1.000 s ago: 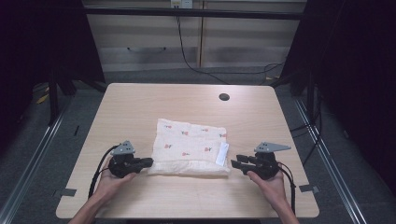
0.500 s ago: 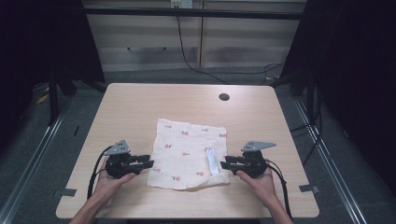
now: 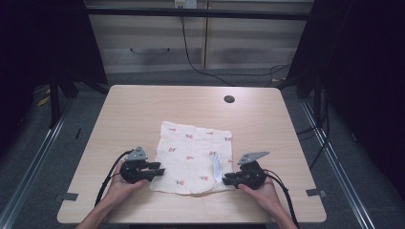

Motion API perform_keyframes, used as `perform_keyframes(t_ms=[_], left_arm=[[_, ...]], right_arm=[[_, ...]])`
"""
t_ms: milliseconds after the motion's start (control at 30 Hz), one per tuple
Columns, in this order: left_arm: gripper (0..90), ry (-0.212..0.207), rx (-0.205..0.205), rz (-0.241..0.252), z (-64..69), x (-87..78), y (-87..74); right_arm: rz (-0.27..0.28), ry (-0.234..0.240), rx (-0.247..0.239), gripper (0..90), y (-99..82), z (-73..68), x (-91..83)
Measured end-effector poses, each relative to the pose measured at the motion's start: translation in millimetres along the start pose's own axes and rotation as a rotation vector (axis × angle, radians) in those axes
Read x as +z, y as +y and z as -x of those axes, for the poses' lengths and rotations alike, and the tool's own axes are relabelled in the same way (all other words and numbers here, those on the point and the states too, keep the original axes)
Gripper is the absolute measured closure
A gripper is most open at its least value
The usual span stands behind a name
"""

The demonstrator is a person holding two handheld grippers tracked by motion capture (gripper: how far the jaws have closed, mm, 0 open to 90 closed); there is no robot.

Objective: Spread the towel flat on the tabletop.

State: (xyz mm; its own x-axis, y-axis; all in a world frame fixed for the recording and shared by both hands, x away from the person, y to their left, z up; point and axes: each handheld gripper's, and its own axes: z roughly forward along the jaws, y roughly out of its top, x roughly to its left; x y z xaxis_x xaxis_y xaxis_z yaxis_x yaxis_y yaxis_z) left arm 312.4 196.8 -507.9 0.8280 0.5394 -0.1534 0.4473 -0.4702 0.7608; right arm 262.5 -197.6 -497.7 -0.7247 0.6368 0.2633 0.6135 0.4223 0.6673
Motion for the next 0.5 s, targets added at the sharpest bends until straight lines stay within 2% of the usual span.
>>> perform_keyframes(t_ms=[133,267,500], left_arm=[[64.0,0.028,0.024,-0.003,4.0,0.5,-0.1],[63.9,0.03,0.018,-0.003,4.4,0.4,-0.2],[63.8,0.029,0.015,-0.001,4.6,0.0,-0.6]], right_arm=[[0.034,0.005,-0.009,86.1,-2.3,-3.2,-10.9],[0.083,0.015,-0.015,85.6,-7.7,-5.1,-25.4],[0.082,0.028,-0.026,79.3,-22.3,-18.9,-37.5]])
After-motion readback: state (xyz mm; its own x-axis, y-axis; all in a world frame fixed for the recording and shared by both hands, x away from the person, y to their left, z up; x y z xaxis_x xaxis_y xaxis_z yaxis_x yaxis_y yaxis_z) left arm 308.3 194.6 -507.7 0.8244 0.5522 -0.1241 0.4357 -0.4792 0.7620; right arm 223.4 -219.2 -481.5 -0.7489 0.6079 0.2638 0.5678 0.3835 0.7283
